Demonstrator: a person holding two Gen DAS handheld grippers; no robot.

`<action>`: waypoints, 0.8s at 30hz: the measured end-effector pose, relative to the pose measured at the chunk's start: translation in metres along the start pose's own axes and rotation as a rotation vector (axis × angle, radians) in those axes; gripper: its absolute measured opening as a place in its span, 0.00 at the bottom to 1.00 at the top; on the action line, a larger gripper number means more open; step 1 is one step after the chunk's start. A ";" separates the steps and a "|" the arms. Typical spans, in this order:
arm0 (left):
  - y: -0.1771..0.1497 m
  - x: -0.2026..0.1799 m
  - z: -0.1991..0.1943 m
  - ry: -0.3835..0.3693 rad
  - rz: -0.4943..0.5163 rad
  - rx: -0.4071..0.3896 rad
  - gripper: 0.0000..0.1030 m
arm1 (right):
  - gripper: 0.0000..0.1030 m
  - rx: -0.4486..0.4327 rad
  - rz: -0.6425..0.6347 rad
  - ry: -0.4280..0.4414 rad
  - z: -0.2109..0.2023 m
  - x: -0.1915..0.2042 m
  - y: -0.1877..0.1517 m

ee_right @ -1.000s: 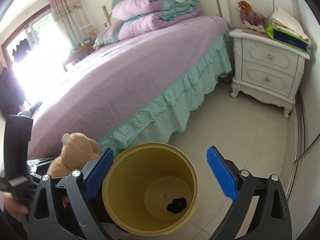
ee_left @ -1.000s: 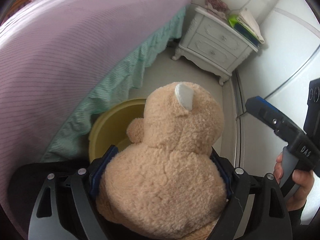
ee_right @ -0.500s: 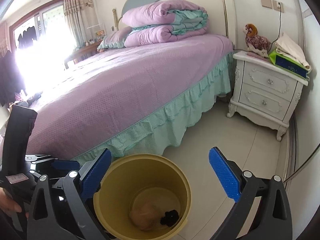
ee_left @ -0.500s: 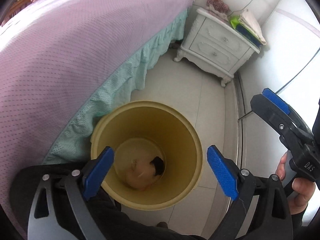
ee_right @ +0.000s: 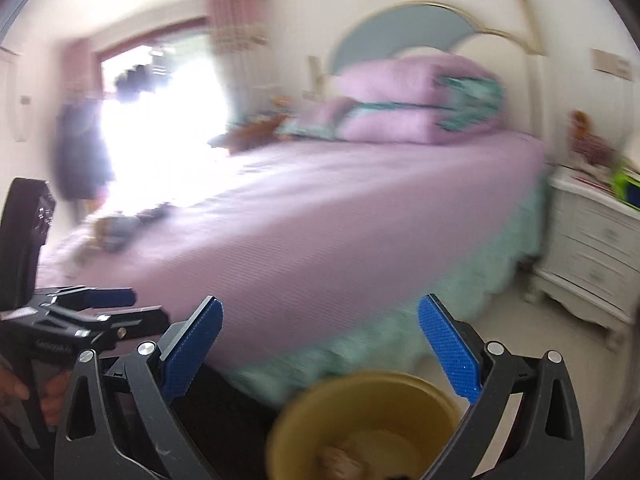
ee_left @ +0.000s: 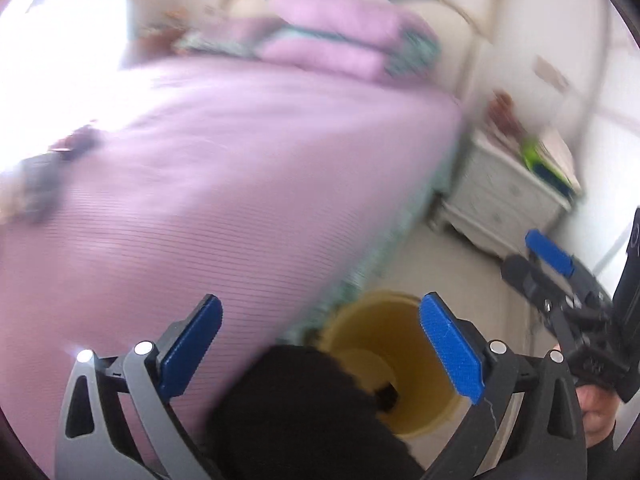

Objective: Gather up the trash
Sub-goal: 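Return both tools to the bed toward the white milk carton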

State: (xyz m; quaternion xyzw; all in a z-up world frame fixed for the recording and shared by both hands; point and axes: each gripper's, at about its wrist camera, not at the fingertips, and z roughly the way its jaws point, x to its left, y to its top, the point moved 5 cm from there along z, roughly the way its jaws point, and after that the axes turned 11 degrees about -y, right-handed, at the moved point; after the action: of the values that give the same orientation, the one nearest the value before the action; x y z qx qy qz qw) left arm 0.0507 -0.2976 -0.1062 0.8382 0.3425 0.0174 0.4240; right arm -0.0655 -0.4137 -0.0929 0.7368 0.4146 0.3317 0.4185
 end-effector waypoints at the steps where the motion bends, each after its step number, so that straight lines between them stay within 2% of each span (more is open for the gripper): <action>1: 0.003 0.013 -0.018 0.033 -0.021 -0.035 0.96 | 0.92 -0.014 -0.020 0.058 0.002 0.021 0.006; 5: 0.008 0.057 -0.071 0.137 -0.091 -0.116 0.96 | 0.92 -0.062 -0.107 0.186 0.004 0.088 0.025; 8: 0.007 0.086 -0.106 0.229 -0.132 -0.174 0.96 | 0.92 -0.078 -0.156 0.246 0.006 0.131 0.037; 11: 0.003 0.112 -0.137 0.335 -0.164 -0.225 0.96 | 0.92 -0.068 -0.206 0.254 0.009 0.169 0.045; 14: -0.004 0.131 -0.160 0.410 -0.214 -0.256 0.96 | 0.92 -0.097 -0.267 0.208 0.011 0.204 0.051; 21: -0.019 0.163 -0.191 0.523 -0.276 -0.272 0.96 | 0.92 -0.206 -0.289 0.302 0.009 0.264 0.064; 24: -0.023 0.174 -0.200 0.536 -0.297 -0.282 0.96 | 0.92 -0.221 -0.313 0.326 0.013 0.284 0.067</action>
State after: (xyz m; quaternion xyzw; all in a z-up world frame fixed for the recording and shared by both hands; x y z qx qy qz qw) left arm 0.1072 -0.0462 -0.0400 0.6778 0.5546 0.2224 0.4285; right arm 0.0915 -0.1862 0.0012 0.5502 0.5469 0.4205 0.4705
